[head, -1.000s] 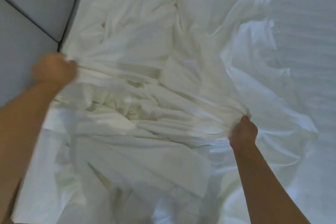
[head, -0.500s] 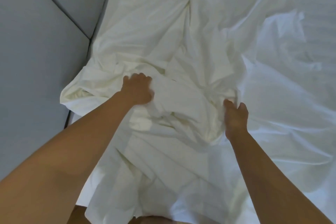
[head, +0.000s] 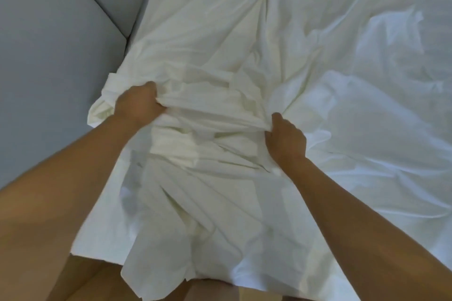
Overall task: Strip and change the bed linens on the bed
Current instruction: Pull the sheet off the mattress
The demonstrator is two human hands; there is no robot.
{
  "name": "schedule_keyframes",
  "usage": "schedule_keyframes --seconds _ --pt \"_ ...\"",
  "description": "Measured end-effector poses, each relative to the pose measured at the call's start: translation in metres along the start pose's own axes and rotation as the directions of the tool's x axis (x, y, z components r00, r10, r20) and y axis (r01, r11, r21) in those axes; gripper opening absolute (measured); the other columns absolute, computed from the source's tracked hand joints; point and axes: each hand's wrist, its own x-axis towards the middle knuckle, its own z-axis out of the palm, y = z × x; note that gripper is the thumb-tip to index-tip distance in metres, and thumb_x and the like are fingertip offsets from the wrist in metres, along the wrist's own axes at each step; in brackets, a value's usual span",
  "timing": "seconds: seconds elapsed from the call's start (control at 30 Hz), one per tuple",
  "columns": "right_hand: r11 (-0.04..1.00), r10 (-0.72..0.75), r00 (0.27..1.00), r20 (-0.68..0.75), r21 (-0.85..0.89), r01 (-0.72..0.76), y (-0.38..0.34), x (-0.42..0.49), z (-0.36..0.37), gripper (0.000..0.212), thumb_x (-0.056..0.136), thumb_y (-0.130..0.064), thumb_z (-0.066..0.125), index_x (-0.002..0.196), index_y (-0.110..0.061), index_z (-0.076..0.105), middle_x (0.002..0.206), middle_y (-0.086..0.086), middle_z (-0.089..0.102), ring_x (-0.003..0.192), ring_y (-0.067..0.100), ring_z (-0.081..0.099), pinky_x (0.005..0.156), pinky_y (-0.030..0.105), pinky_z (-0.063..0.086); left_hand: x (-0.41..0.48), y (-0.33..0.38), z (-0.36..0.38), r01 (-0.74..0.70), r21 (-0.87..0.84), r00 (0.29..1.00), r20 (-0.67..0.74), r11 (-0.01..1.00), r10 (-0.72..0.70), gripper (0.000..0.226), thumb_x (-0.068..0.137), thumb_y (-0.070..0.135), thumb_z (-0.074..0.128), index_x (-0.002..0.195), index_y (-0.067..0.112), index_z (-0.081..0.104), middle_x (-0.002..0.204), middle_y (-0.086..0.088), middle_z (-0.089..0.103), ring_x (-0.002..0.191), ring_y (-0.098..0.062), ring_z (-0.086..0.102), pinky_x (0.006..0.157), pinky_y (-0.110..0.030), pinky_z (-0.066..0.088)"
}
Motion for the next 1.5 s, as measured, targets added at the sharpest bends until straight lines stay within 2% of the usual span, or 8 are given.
schedule_keyframes --seconds 0.13,0.27,0.47,0.77,1.03,1.13,1.27,1.5 --pt "0.931 0.203 0.979 0.014 0.308 -0.198 -0.015 0.007 0.005 0.047 0.090 -0.016 0.047 0.135 -0.014 0.034 0.115 0.011 0.055 0.107 0.033 0.054 0.076 0.037 0.040 -0.027 0.024 0.010 0.015 -0.056 0.988 -0.152 0.998 -0.023 0.039 0.081 0.009 0.059 0.118 0.003 0.050 0.109 -0.022 0.055 0.100 -0.039 0.053 0.079 -0.044 0.039" --pt "0.930 0.212 0.971 0.113 0.282 -0.236 0.006 -0.028 0.020 0.079 0.090 -0.037 0.056 0.150 -0.014 0.011 0.143 0.015 0.038 0.130 0.035 0.035 0.100 0.047 0.034 -0.105 0.072 0.072 -0.418 0.113 0.879 -0.199 0.901 0.433 0.064 0.065 0.021 0.073 0.124 0.002 0.059 0.120 -0.022 0.060 0.113 -0.039 0.057 0.095 -0.065 0.036" --pt "0.950 0.232 0.964 0.134 0.182 -0.254 0.045 -0.096 0.041 0.093 0.082 -0.041 0.066 0.150 -0.010 0.010 0.148 0.019 0.024 0.134 0.037 0.025 0.105 0.050 0.028 -0.134 0.100 0.143 -0.426 0.309 0.861 0.427 0.851 0.276 0.079 0.092 0.027 0.049 0.151 0.008 -0.001 0.151 -0.014 0.026 0.141 -0.029 0.023 0.114 -0.051 -0.008" --pt "0.947 0.029 0.986 0.164 0.310 -0.080 0.000 -0.140 0.047 0.091 0.082 -0.040 0.067 0.150 -0.010 0.013 0.150 0.016 0.022 0.137 0.031 0.020 0.109 0.042 0.023 -0.154 0.036 0.070 -0.674 0.286 0.613 0.731 0.681 0.300 0.029 0.091 0.012 0.042 0.114 0.013 0.060 0.115 -0.005 0.060 0.102 -0.024 0.059 0.073 -0.029 0.039" --pt "0.930 -0.351 0.806 0.476 0.278 0.241 -0.103 -0.178 0.087 0.074 0.091 -0.046 0.050 0.149 -0.019 0.014 0.154 0.006 0.013 0.140 0.024 0.014 0.111 0.037 0.019 -0.206 -0.142 -0.011 -0.085 0.754 0.728 0.494 0.652 -0.476 0.033 0.097 0.018 0.041 0.126 0.015 0.055 0.131 -0.003 0.053 0.122 -0.022 0.050 0.092 -0.027 0.042" --pt "0.956 -0.289 0.790 0.541 0.212 0.204 -0.110 -0.178 0.098 0.068 0.093 -0.042 0.049 0.148 -0.016 0.018 0.152 0.008 0.018 0.138 0.027 0.021 0.108 0.038 0.025 -0.211 -0.101 0.027 0.059 0.515 0.714 0.576 0.855 -0.397 0.041 0.094 0.027 0.047 0.132 0.011 0.047 0.138 -0.009 0.045 0.125 -0.026 0.045 0.098 -0.031 0.035" --pt "0.981 -0.196 0.828 0.526 0.115 0.159 -0.088 -0.168 0.097 0.061 0.094 -0.035 0.049 0.145 -0.013 0.024 0.146 0.010 0.027 0.130 0.028 0.030 0.102 0.036 0.032 -0.191 -0.027 0.085 0.115 0.132 0.929 0.336 0.985 -0.154 0.068 0.092 0.046 0.046 0.146 0.010 0.024 0.145 -0.014 0.033 0.129 -0.030 0.038 0.102 -0.040 0.032" --pt "0.993 -0.116 0.865 0.488 0.070 0.093 -0.053 -0.143 0.085 0.055 0.092 -0.022 0.051 0.142 -0.013 0.031 0.143 0.010 0.032 0.126 0.029 0.036 0.099 0.035 0.035 -0.158 -0.001 0.144 -0.085 0.313 0.965 0.262 0.946 0.000 0.055 0.096 0.038 0.047 0.144 0.023 0.026 0.154 -0.011 0.015 0.141 -0.028 0.016 0.113 -0.050 0.014"
